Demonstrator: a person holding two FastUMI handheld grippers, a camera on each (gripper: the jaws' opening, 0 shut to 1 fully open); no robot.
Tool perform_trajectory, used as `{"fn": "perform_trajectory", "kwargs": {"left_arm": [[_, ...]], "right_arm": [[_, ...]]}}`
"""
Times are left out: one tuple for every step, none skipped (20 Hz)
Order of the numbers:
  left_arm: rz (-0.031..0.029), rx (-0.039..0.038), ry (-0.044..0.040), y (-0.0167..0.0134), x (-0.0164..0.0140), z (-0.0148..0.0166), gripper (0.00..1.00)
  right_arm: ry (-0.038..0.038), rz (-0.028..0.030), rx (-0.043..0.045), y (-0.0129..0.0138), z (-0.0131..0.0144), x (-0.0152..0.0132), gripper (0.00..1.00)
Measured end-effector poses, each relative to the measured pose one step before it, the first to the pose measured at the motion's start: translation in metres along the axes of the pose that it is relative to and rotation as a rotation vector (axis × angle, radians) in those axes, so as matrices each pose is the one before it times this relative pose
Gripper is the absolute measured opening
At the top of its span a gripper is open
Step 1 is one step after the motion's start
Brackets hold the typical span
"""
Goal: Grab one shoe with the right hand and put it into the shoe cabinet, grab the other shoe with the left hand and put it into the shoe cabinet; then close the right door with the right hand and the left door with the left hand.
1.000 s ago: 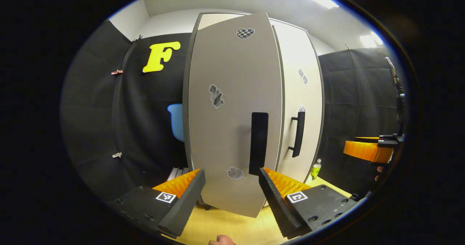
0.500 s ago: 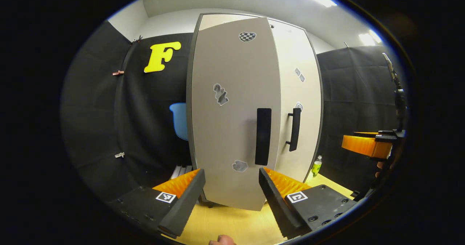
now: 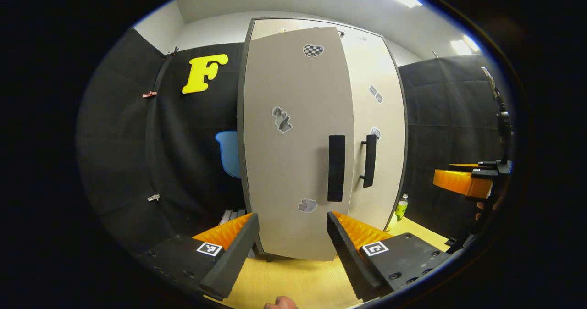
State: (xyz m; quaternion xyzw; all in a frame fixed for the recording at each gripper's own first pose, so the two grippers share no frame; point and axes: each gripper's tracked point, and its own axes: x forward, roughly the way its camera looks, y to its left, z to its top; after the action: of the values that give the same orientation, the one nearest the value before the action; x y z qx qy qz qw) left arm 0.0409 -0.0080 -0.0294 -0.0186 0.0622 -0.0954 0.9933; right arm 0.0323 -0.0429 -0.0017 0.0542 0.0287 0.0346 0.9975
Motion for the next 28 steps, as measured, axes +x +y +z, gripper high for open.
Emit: {"fn": "perform_trajectory", "kwargs": {"left_arm": [[-0.00006,0.00125,0.00011,-0.00078,0.00007,0.00011,0.94],[0.00223,0.0027,0.00142,0.00018,0.00068,-0.00099,0.94],[0.00524,0.0032,-0.00138,0.00009,-0.00075,0.00058,0.94],[0.00506,0.00334,-0.00059,0.0011,0.00006,0.00069,0.94],[0.00758,0.00063,-0.0012,0.00013,-0.00011,0.00031,0.94],[0.00531,-0.00125,-0.00081,0.00013,-0.00041,-0.00011,0.94],[0.00342,-0.00106,0.00184,-0.00039,0.00076,-0.00011,0.94],[0.00993,-0.00105,-0.00015,0.0026,-0.00008,0.00039,0.94],[0.0088,-0.00097,0.00134,0.00065,-0.00003,-0.00059,0.94],[0.01045,-0.00153,-0.00046,0.00237,-0.00071,0.00046,0.94],[0.00577,-0.00278,0.00006,0.00114,-0.00005,0.00006,0.94],[0.00519,-0.00349,-0.00089,0.00036,-0.00087,0.00067,0.94],[0.00193,-0.00383,-0.00053,0.00061,-0.00011,-0.00054,0.94],[0.0005,-0.00103,-0.00007,0.00069,-0.00061,0.00041,0.94],[0.00455,0.00023,-0.00067,0.00046,-0.00066,0.00036,0.94],[0.00155,0.00015,-0.00185,0.00078,-0.0006,0.00072,0.94],[0.00216,-0.00005,0.00038,0.00005,0.0002,0.00025,0.94],[0.00084,-0.00047,0.00012,0.00036,-0.00091,-0.00073,0.94],[0.00171,-0.00045,-0.00112,-0.00082,-0.00109,-0.00063,0.94],[-0.00035,-0.00086,-0.00072,0.00035,-0.00069,0.00053,0.94],[-0.00113,-0.0003,0.00046,-0.00067,0.00029,0.00038,0.94],[0.00067,0.00042,-0.00092,0.00096,-0.00093,0.00114,0.94],[-0.00034,0.00078,-0.00042,-0.00215,-0.00131,-0.00036,0.94],[-0.00125,0.00111,-0.00142,-0.00059,-0.00071,0.00111,0.94],[-0.00009,0.002,-0.00107,-0.00086,-0.00077,-0.00079,0.94],[0.00063,0.0014,-0.00174,0.00058,-0.00102,0.00046,0.94],[0.00116,0.00058,-0.0018,0.0003,-0.00097,0.00005,0.94],[0.00078,0.00049,-0.00146,0.00131,-0.00062,0.00117,0.94]], "right_arm": [[0.00137,-0.00222,0.0015,-0.00139,-0.00035,0.00029,0.98],[0.00055,-0.00438,-0.00026,-0.00247,-0.00035,-0.00047,0.98],[-0.00064,-0.00431,-0.00038,-0.00206,0.00082,0.00008,0.98],[-0.00062,-0.00471,-0.00041,-0.00133,0.00018,-0.00017,1.0],[-0.00052,-0.00282,0.00101,-0.00102,0.00009,0.00021,0.98],[-0.00248,-0.00385,0.00118,-0.00112,0.00144,-0.0002,0.98],[-0.00106,-0.00087,-0.00013,-0.00063,0.00034,-0.00002,1.0],[-0.00057,-0.00196,-0.00007,-0.00109,0.00015,-0.00043,1.0],[0.00018,0.00003,0.00256,-0.00034,0.00024,0.00005,1.0],[-0.00012,-0.00018,0.00316,-0.00048,0.00017,-0.00034,1.0],[-0.00067,-0.00032,0.00187,0.00014,0.00044,-0.00018,1.0],[-0.00003,-0.00165,-0.00058,-0.00093,0.00019,-0.00051,0.9],[0.00056,-0.00046,-0.00018,-0.00047,0.00003,-0.00063,0.98],[0.00018,0.00093,-0.00012,0.00065,-0.00014,-0.00073,0.98],[-0.00161,-0.00071,-0.00115,-0.00005,0.00033,-0.00007,0.98],[-0.00014,0.00067,-0.00134,0.00031,0.00056,-0.00051,1.0],[0.00045,-0.00073,-0.00075,0.00044,-0.00059,-0.00083,0.98],[0.00076,0.00153,-0.00059,0.00052,-0.00022,-0.00059,0.98],[-0.00075,-0.00118,-0.00095,0.00044,-0.00017,-0.00048,0.97],[-0.00112,0.00095,-0.00079,0.00033,0.00027,-0.00077,0.98],[-0.00037,-0.0002,-0.00112,0.00056,0.00029,-0.0006,0.98],[-0.00121,-0.00052,0.00085,0.00021,0.00069,-0.00053,0.98],[-0.00163,0.00035,0.00122,0.0004,0.00038,-0.00052,0.98],[0.00049,-0.00126,0.00116,0.00002,0.00008,-0.00065,0.97],[-0.00049,0.00087,0.00091,0.00048,-0.00007,-0.00045,0.97],[-0.00079,-0.00177,-0.00057,-0.00026,0.00011,-0.00132,1.0],[-0.00066,0.00108,-0.00064,0.00069,-0.0002,-0.00085,1.0],[0.00026,-0.00129,-0.00215,0.00043,-0.00015,-0.00104,0.98]]}}
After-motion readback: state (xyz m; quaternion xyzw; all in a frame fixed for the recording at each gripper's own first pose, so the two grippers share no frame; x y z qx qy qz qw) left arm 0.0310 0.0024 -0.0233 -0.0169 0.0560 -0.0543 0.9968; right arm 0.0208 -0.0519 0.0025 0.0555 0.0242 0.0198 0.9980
